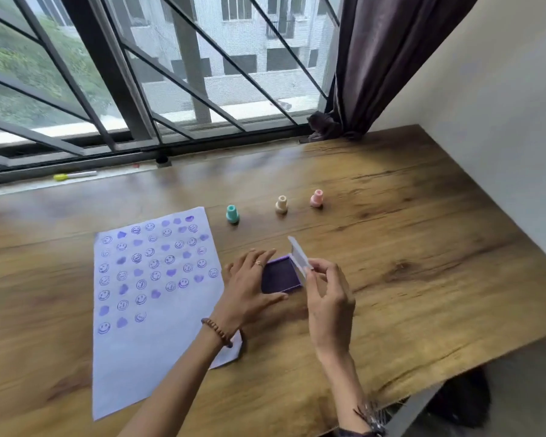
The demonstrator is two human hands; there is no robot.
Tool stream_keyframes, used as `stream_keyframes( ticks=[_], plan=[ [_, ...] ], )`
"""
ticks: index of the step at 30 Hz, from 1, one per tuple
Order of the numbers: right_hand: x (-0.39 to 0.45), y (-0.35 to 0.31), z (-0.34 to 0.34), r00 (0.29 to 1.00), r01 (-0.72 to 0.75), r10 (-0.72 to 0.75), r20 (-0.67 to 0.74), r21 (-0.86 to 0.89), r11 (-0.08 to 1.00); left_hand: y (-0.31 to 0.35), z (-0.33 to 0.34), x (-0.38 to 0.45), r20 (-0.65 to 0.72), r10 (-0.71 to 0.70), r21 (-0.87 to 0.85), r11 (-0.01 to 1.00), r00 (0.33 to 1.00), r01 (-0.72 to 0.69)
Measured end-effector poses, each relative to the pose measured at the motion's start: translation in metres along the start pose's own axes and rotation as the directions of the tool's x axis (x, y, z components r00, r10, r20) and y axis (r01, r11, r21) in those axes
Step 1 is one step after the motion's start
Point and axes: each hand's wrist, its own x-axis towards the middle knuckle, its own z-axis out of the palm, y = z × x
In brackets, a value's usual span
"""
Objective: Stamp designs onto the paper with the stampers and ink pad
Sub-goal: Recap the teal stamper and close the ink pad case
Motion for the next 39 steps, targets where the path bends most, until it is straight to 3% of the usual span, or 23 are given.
stream_keyframes(
  ticks=[5, 10, 12, 15, 17, 19, 24, 29, 39],
  plan=[
    [-0.031, 0.002, 0.024, 0.938, 0.329, -0.288, 0.195, -0.227, 0.917, -0.039, -0.022, -0.027, -0.055, -0.106, -0.043, 0.994, 0.993, 0.103],
    [-0.042, 0.008, 0.037, 0.919, 0.361, -0.294, 0.264, -0.260, 0.896, -0.048, -0.023, -0.031, -0.035, -0.069, -0.052, 0.996, 0.997, 0.067],
    [-0.041, 0.008, 0.037, 0.925, 0.320, -0.245, 0.292, -0.250, 0.914, -0.050, -0.020, -0.031, -0.072, -0.065, -0.071, 0.996, 0.995, 0.059],
    [-0.032, 0.002, 0.039, 0.961, 0.067, 0.000, 0.276, -0.234, 0.970, -0.050, -0.019, -0.032, -0.087, -0.077, -0.081, 0.994, 0.993, 0.070],
    [-0.026, -0.002, 0.044, 0.944, -0.095, 0.159, 0.289, -0.225, 0.970, -0.050, -0.019, -0.033, -0.091, -0.075, -0.089, 0.994, 0.993, 0.067],
    [-0.023, -0.007, 0.049, 0.926, -0.157, 0.230, 0.300, -0.250, 0.955, -0.052, -0.018, -0.035, -0.093, -0.067, -0.094, 0.994, 0.993, 0.058],
    [-0.022, -0.011, 0.056, 0.922, -0.198, 0.292, 0.254, -0.337, 0.920, -0.054, -0.017, -0.035, -0.097, -0.066, -0.114, 0.992, 0.993, 0.055],
    [-0.033, -0.014, 0.053, 0.949, -0.183, 0.258, 0.184, -0.345, 0.921, -0.058, -0.014, -0.034, -0.132, -0.038, -0.134, 0.991, 0.991, 0.020],
    [-0.043, -0.007, 0.051, 0.930, -0.230, 0.306, 0.202, -0.327, 0.916, -0.062, -0.011, -0.035, -0.109, -0.013, -0.146, 0.989, 0.994, -0.003]
  ],
)
